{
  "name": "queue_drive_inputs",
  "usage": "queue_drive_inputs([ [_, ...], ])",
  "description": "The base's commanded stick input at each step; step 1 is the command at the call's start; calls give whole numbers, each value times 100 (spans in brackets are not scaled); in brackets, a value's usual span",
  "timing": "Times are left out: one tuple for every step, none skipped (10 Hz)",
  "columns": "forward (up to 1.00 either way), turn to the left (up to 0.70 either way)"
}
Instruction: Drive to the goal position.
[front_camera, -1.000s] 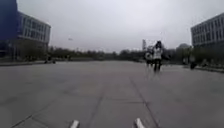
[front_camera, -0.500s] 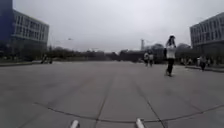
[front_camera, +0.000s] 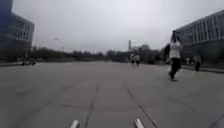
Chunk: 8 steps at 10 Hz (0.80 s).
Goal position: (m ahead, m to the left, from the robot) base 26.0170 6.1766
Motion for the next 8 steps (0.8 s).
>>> queue_drive_inputs([
  [100,0],
  [100,0],
  [100,0],
  [100,0],
  [100,0],
  [100,0],
  [100,0],
  [100,0],
])
